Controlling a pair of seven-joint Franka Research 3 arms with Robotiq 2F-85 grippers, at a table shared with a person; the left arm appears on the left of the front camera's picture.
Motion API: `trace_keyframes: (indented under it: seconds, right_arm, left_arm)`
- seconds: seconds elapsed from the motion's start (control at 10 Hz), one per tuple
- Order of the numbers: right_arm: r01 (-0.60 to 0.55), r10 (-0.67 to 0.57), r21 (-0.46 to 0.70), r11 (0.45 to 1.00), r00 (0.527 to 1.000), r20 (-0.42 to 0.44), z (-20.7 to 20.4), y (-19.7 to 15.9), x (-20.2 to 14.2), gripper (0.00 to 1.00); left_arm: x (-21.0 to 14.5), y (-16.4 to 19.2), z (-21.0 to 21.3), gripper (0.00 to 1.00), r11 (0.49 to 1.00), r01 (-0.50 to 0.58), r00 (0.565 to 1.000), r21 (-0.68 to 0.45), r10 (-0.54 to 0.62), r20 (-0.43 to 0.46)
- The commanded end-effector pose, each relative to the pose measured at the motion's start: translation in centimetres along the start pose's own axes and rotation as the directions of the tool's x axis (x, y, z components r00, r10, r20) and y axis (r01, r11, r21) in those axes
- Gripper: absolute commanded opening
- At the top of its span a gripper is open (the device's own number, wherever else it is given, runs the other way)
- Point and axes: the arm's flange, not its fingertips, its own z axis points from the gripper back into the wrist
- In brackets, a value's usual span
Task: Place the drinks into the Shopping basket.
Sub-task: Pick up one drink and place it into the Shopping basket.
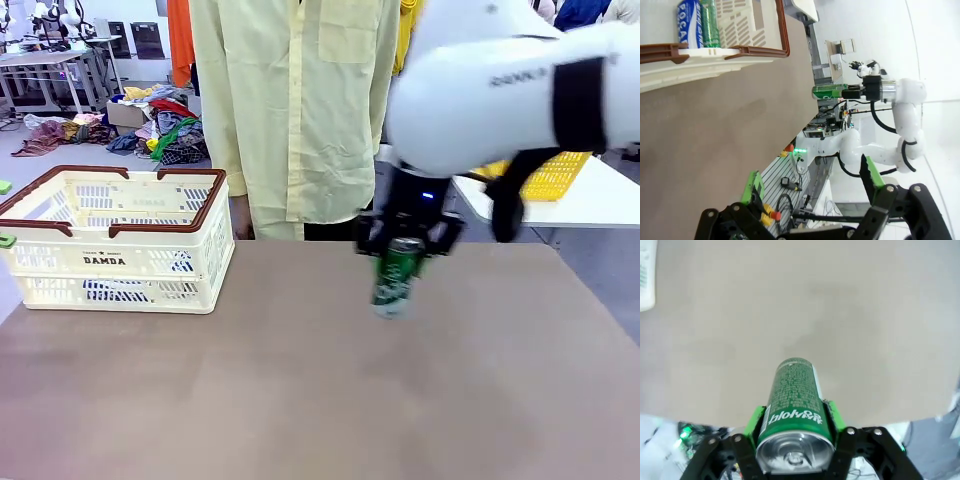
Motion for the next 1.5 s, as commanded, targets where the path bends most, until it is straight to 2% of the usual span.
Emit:
trace_keyframes:
  seconds: [0.0,0.2,0.4,0.6,1.0,1.1,1.2,1.3,1.4]
  right_arm:
    - [-0.069,0.068,0.074,0.995,0.998,0.016,-2.4,6.3,2.2,0.00]
    - [-0.135,0.131,0.085,0.987,0.990,0.052,-4.3,13.2,1.6,0.00]
    - [-0.201,0.199,0.037,0.979,0.979,0.049,-7.3,17.8,0.9,0.00]
    - [-0.254,0.253,-0.014,0.967,0.967,-0.036,-11.3,19.7,0.6,0.00]
    - [-0.284,0.281,-0.060,0.957,0.958,-0.055,-13.8,20.1,0.1,0.00]
    - [-0.287,0.284,-0.058,0.956,0.957,-0.060,-13.8,19.7,0.2,0.10]
    - [-0.290,0.286,-0.054,0.956,0.955,-0.074,-13.8,19.3,0.3,0.53]
    - [-0.286,0.282,-0.048,0.957,0.956,-0.081,-13.7,18.9,0.4,1.00]
    - [-0.282,0.278,-0.039,0.959,0.957,-0.082,-13.5,18.7,0.4,1.00]
  left_arm:
    - [-0.3,-0.3,0.2,1.00,1.000,-0.010,1.000,0.001,0.010,-0.006]
    - [-0.3,-0.3,0.2,1.00,1.000,-0.010,1.000,0.001,0.010,-0.006]
    - [-0.3,-0.3,0.2,1.00,1.000,-0.010,1.000,0.001,0.010,-0.006]
    - [-0.3,-0.3,0.2,1.00,1.000,-0.010,1.000,0.001,0.010,-0.006]
    - [-0.3,-0.3,0.2,1.00,1.000,-0.010,1.000,0.001,0.010,-0.006]
    - [-0.3,-0.3,0.2,1.00,1.000,-0.010,1.000,0.001,0.010,-0.006]
    - [-0.3,-0.3,0.2,1.00,1.000,-0.010,1.000,0.001,0.010,-0.006]
    - [-0.3,-0.3,0.2,1.00,1.000,-0.010,1.000,0.001,0.010,-0.006]
    - [-0.3,-0.3,0.2,1.00,1.000,-0.010,1.000,0.001,0.010,-0.006]
